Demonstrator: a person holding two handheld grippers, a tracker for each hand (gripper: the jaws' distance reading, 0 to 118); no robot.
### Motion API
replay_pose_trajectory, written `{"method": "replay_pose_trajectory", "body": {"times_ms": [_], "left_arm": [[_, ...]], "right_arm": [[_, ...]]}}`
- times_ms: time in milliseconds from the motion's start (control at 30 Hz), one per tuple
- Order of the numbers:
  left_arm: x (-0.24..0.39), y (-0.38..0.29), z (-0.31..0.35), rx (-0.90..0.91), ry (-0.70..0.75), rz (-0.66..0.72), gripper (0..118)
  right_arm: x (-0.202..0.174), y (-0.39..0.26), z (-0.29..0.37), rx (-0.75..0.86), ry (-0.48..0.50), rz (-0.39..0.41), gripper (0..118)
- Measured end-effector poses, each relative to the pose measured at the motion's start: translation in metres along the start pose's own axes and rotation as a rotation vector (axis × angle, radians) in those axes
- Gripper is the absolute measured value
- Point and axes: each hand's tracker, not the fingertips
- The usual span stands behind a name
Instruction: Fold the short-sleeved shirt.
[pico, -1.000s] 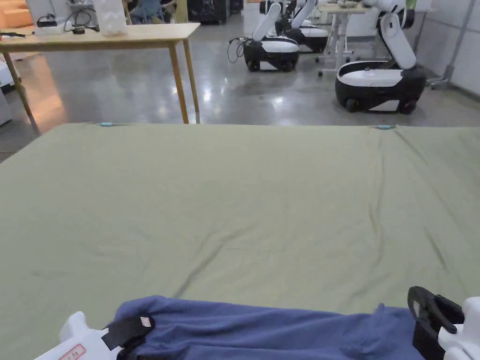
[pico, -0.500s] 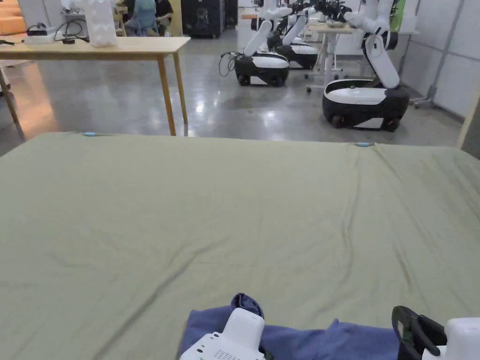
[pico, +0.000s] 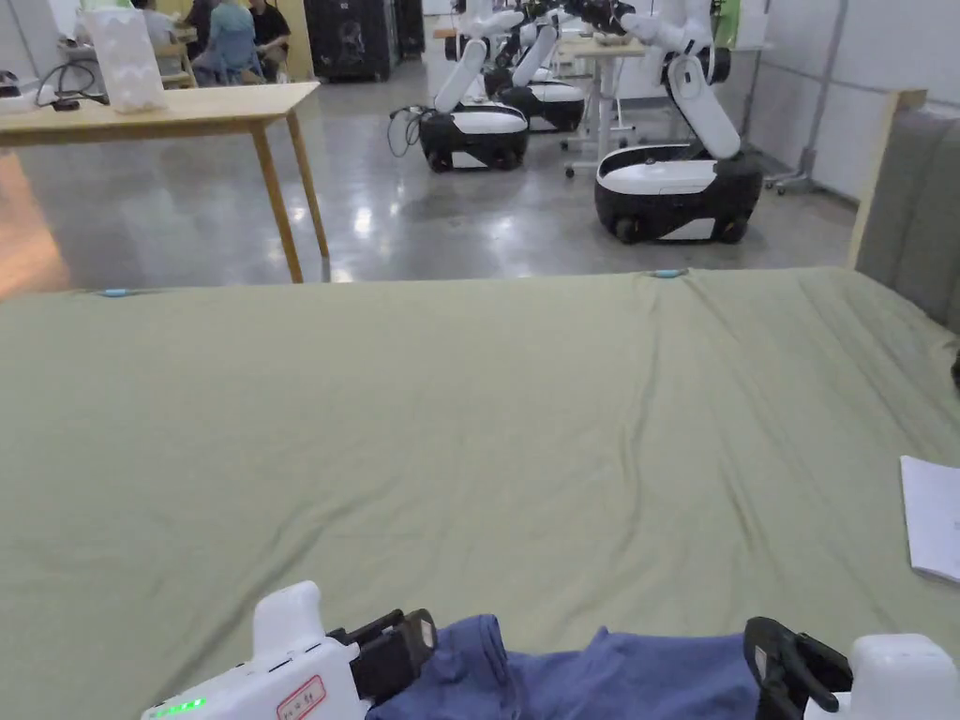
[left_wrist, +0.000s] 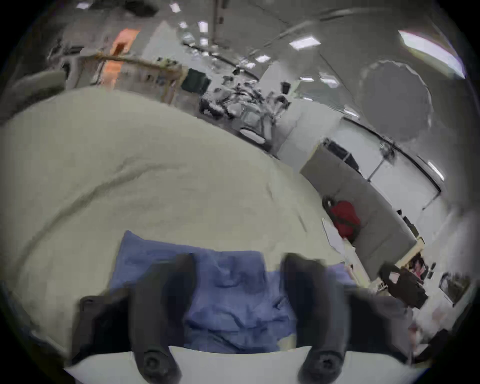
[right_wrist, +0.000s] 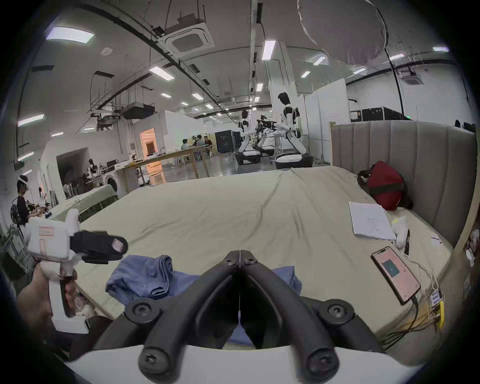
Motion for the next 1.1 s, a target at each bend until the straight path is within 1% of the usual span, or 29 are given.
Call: {"method": "replay_pose_trajectory", "body": {"times_ms": [33, 67, 133, 167, 200, 267, 333, 400, 467, 500, 567, 600, 700, 733, 767, 800, 833, 867, 900, 967, 1033, 1067, 1100], "left_arm": [[0.001, -0.006, -0.007, -0.049, 0.031, -0.014, 7], [-0.004, -0.013, -0.015, -0.069, 0.02, 0.014, 6], [-0.011, -0.028, -0.031, -0.135, -0.094, 0.139, 6], [-0.009, -0.036, -0.041, -0.163, -0.166, 0.159, 6], [-0.002, -0.044, -0.051, -0.194, -0.209, 0.151, 6], [0.018, -0.059, -0.073, -0.254, -0.194, 0.112, 6], [0.038, -0.067, -0.087, -0.265, -0.244, 0.073, 6], [0.047, -0.067, -0.083, -0.216, -0.169, 0.049, 6], [0.038, -0.06, -0.073, -0.183, -0.205, 0.075, 6], [0.033, -0.055, -0.064, -0.185, -0.198, 0.068, 6], [0.021, -0.045, -0.037, -0.137, -0.154, 0.029, 6], [0.013, -0.041, -0.023, -0.109, -0.146, 0.031, 6], [-0.026, -0.033, 0.024, 0.062, -0.217, 0.093, 6], [-0.04, -0.03, 0.039, 0.108, -0.194, 0.1, 11], [-0.054, -0.027, 0.049, 0.129, -0.161, 0.123, 33], [-0.068, -0.024, 0.054, 0.124, -0.138, 0.164, 74], [-0.083, -0.025, 0.06, 0.112, -0.142, 0.206, 118], [-0.098, -0.02, 0.066, 0.2, -0.183, 0.234, 118], [-0.11, -0.024, 0.066, 0.136, -0.159, 0.308, 118], [-0.128, -0.029, 0.063, 0.1, -0.13, 0.399, 118], [-0.146, -0.041, 0.043, 0.036, -0.204, 0.507, 118], [-0.146, -0.051, 0.028, -0.069, -0.257, 0.569, 118], [-0.139, -0.058, 0.021, -0.033, -0.31, 0.546, 118]], "right_arm": [[0.0, 0.0, 0.0, 0.001, 0.003, -0.003, 1], [0.0, 0.0, -0.001, 0.001, 0.006, -0.004, 1], [-0.001, 0.001, -0.001, 0.002, 0.009, -0.003, 1], [0.0, 0.002, -0.002, 0.002, 0.009, -0.003, 1], [0.0, 0.002, -0.003, 0.001, 0.008, -0.004, 1], [0.001, 0.002, -0.005, -0.006, 0.007, -0.002, 1], [0.001, 0.001, -0.006, -0.01, 0.003, -0.002, 1], [0.0, 0.002, -0.005, -0.014, 0.0, -0.005, 1], [-0.003, 0.003, -0.002, -0.015, -0.001, 0.007, 1], [-0.005, 0.003, 0.0, -0.013, 0.001, 0.015, 1], [-0.007, 0.002, -0.003, -0.017, 0.009, 0.024, 1], [-0.009, 0.001, -0.006, -0.022, 0.014, 0.025, 1], [-0.017, 0.003, -0.007, -0.022, 0.03, 0.018, 1], [-0.02, 0.005, -0.006, -0.015, 0.046, 0.012, 1], [-0.023, 0.006, -0.006, -0.013, 0.054, 0.018, 1], [-0.027, 0.007, -0.007, -0.014, 0.057, 0.03, 1], [-0.03, 0.007, -0.009, -0.019, 0.062, 0.042, 1], [-0.033, 0.008, -0.011, -0.021, 0.065, 0.047, 1], [-0.036, 0.008, -0.013, -0.021, 0.07, 0.048, 1], [-0.04, 0.008, -0.016, -0.024, 0.083, 0.045, 1], [-0.043, 0.008, -0.019, -0.027, 0.083, 0.048, 1], [-0.044, 0.009, -0.019, -0.029, 0.082, 0.05, 1], [-0.045, 0.009, -0.02, -0.03, 0.082, 0.051, 1]]}}
